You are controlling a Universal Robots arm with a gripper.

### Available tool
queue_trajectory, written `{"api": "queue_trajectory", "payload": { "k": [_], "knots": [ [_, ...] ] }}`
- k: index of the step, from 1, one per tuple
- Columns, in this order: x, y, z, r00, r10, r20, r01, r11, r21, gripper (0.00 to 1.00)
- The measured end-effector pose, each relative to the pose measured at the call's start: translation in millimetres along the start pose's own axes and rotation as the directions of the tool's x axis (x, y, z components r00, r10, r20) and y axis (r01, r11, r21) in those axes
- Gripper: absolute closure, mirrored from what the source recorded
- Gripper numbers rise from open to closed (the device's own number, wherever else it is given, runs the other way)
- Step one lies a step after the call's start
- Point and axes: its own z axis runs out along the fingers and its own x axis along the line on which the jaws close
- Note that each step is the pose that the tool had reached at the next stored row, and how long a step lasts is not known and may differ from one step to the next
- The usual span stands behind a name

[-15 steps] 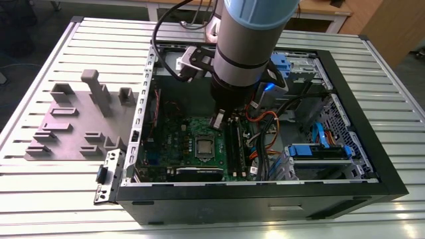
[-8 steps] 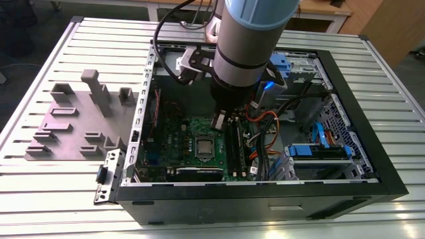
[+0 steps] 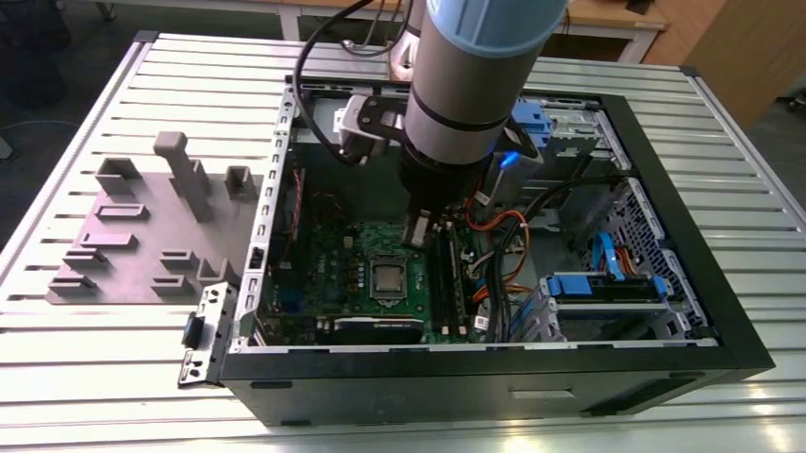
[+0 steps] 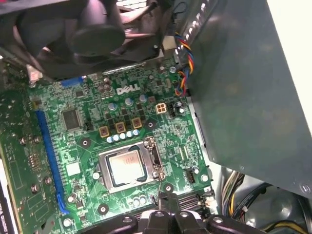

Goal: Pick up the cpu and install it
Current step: 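Install the first cpu locking lever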

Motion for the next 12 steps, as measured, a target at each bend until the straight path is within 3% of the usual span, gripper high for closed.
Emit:
{"api": "queue_trajectory", "payload": {
  "k": [4, 12],
  "knots": [
    [0.0, -0.1, 0.1, 0.9994, -0.036, 0.0013, 0.036, 0.9994, -0.0042, 0.89],
    [-0.3, -0.8, 0.4, 0.9986, -0.053, 0.0015, 0.053, 0.9986, -0.0049, 0.89]
  ]
}}
